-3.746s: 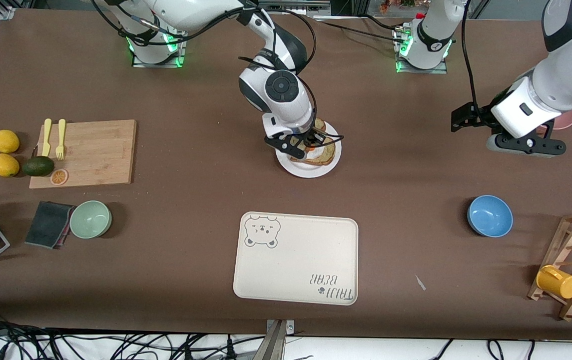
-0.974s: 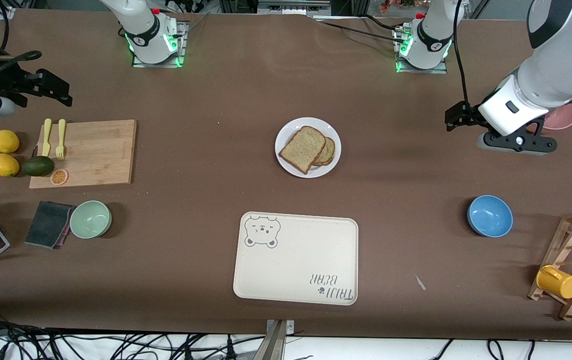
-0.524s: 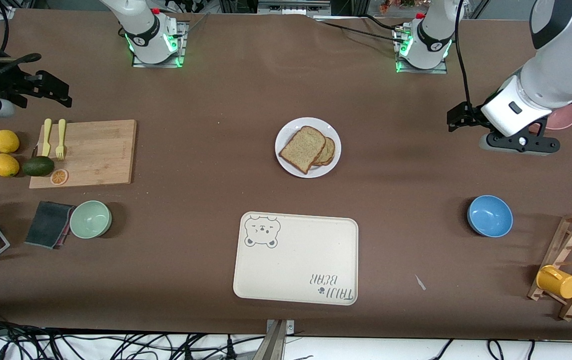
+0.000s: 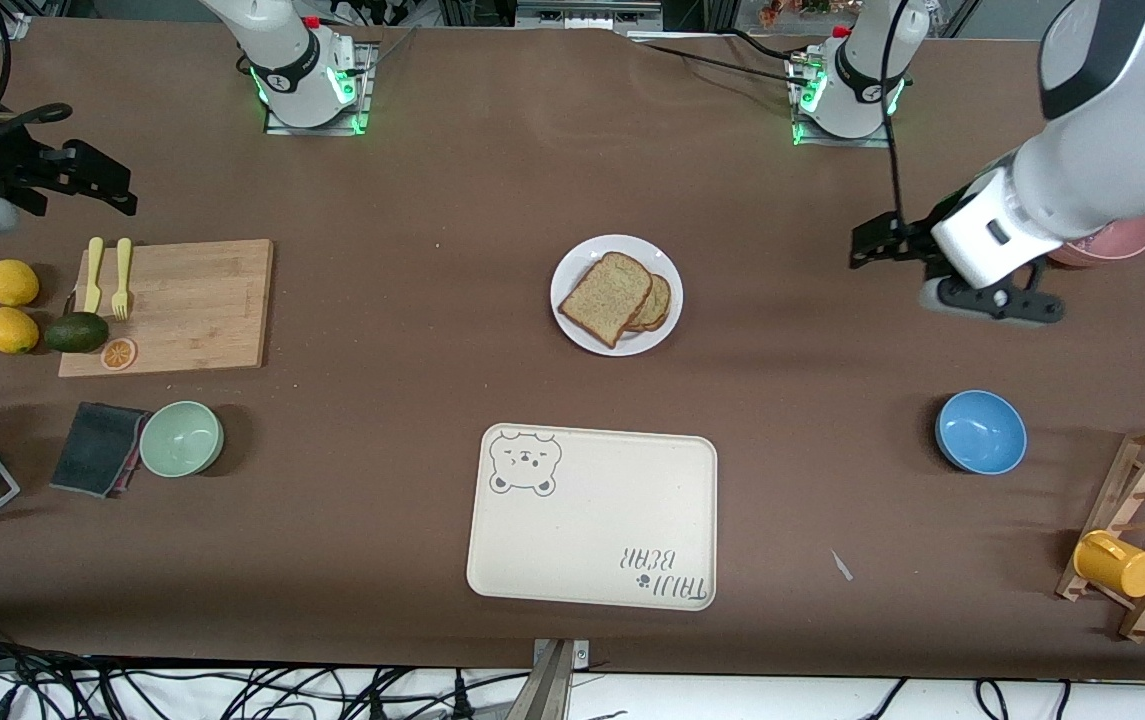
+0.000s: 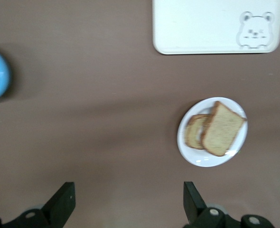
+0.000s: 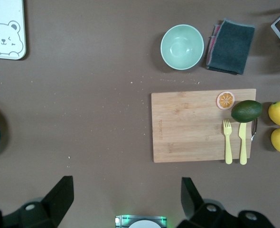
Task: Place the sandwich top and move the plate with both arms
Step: 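Reach the left gripper to the white plate rim and grasp it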
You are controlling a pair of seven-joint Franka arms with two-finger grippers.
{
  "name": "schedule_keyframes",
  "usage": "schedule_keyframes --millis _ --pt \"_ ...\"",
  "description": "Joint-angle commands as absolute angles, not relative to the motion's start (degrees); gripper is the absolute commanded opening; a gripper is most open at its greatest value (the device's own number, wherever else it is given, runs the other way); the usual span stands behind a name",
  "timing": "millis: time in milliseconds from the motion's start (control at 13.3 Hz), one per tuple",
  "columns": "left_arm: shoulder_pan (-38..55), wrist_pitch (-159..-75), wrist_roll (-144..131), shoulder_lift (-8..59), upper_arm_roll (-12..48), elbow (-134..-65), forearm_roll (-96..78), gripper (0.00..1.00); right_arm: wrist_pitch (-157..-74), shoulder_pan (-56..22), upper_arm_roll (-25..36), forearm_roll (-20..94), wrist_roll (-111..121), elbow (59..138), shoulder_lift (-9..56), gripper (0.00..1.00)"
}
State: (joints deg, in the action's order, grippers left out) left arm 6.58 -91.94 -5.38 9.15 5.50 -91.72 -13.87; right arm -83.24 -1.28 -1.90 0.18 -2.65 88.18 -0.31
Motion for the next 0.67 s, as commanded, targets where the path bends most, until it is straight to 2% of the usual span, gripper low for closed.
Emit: schedule_keyframes --millis 0,599 --pt "7.56 -94.92 -4.66 14.49 5.80 -90.88 -21.42 1.00 -83.32 -1.23 -1.67 0.09 -2.99 86.13 0.26 1.00" --pt "9.41 -106.08 12.52 29.61 11.69 -91.05 -33.02 1.00 -83.41 -1.23 -1.67 -0.09 -2.99 86.04 0.62 1.00"
